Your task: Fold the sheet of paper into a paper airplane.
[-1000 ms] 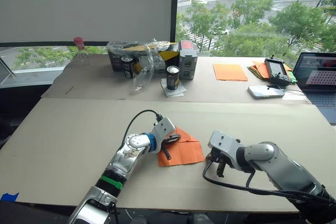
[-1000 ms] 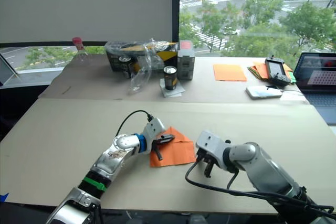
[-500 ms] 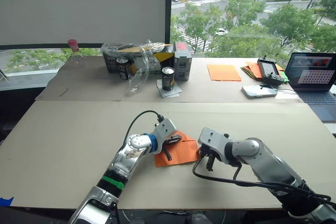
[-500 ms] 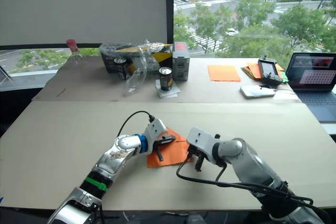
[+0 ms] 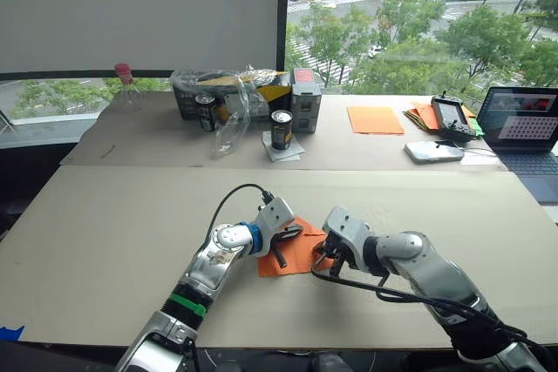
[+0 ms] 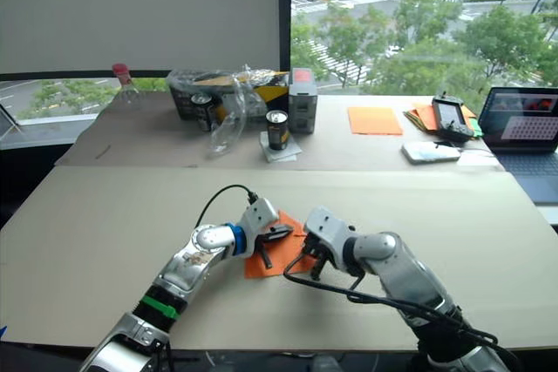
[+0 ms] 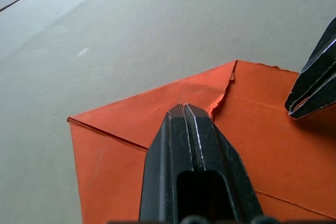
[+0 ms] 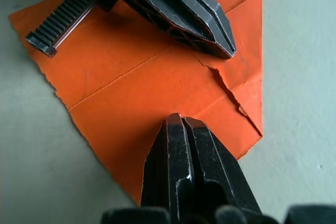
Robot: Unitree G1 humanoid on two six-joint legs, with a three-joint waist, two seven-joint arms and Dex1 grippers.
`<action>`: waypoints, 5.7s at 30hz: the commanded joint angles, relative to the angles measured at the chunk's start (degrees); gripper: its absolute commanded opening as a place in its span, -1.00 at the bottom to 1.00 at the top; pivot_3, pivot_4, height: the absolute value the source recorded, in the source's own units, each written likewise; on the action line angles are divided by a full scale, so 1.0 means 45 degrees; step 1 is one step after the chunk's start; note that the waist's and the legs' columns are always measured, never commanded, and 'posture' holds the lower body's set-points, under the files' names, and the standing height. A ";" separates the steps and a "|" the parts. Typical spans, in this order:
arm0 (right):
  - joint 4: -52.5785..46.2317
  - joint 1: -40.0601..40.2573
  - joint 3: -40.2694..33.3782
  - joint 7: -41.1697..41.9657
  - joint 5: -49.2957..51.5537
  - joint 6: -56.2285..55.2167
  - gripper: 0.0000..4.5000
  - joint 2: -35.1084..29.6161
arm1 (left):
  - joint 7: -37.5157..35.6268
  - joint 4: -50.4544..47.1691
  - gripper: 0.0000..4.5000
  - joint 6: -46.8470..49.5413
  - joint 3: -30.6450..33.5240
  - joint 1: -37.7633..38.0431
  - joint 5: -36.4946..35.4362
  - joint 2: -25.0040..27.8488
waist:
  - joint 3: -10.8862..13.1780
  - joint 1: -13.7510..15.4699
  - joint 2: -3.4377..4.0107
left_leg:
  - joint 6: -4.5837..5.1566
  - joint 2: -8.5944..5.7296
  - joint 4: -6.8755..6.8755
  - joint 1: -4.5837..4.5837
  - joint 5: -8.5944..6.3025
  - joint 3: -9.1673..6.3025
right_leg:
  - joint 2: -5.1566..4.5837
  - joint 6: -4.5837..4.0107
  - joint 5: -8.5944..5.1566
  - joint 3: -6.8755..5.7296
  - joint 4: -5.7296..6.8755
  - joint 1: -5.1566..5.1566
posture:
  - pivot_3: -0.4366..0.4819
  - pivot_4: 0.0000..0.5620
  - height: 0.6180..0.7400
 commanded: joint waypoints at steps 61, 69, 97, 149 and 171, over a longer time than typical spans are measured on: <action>-0.1793 -0.0346 -0.4190 -0.9120 0.9552 0.9282 0.28 0.2475 | 0.0370 0.0236 -1.00 0.0307 -0.0227 0.0688 0.0360 0.0002 | 0.0002 -0.0022 0.0017 | 0.0008 0.0001 -0.0012 -0.0001 -0.0005 0.0002 | -0.0001 0.0037 -0.0027 0.0000 -0.0013 0.0002 | -0.05 -0.47 0.87; -0.0524 0.0332 -0.6576 -1.0179 1.4057 0.9282 0.28 0.1961 | 0.0308 0.0364 -1.00 0.0208 -0.0324 0.0625 0.0363 -0.0029 | 0.0006 0.0008 0.0015 | 0.0017 0.0002 -0.0017 -0.0022 -0.0010 0.0001 | -0.0001 0.0038 -0.0027 -0.0002 -0.0035 -0.0002 | -0.05 -0.47 0.87; 0.0513 0.3718 -0.4488 -1.9833 2.3553 0.0867 0.28 0.3459 | 0.0238 0.0225 -1.00 0.0197 -0.0418 0.0746 0.0452 0.0014 | 0.0008 -0.0026 0.0032 | 0.0026 0.0010 -0.0021 -0.0095 -0.0013 -0.0001 | 0.0009 0.0045 -0.0026 0.0014 -0.0132 0.0001 | -0.05 -0.47 0.87; 0.0460 0.5409 -0.5790 -1.6334 2.3297 -0.1699 0.28 0.4186 | -0.0076 0.0845 -1.00 -0.0349 -0.0634 0.0277 0.0720 0.0116 | 0.0018 0.0017 0.0066 | 0.0033 0.0008 -0.0022 -0.0104 -0.0018 0.0000 | 0.0006 0.0040 -0.0025 0.0017 -0.0146 -0.0007 | -0.05 -0.47 0.87; 0.0513 0.4909 -0.4727 -1.3594 1.8623 -0.1307 -0.98 0.2679 | -0.0007 0.0694 -1.00 -0.0245 -0.0606 0.0393 0.0687 0.0166 | 0.0006 0.0019 0.0052 | 0.0032 0.0007 -0.0021 -0.0058 -0.0017 0.0003 | 0.0008 0.0042 -0.0024 0.0024 -0.0146 0.0031 | -0.05 -0.47 0.87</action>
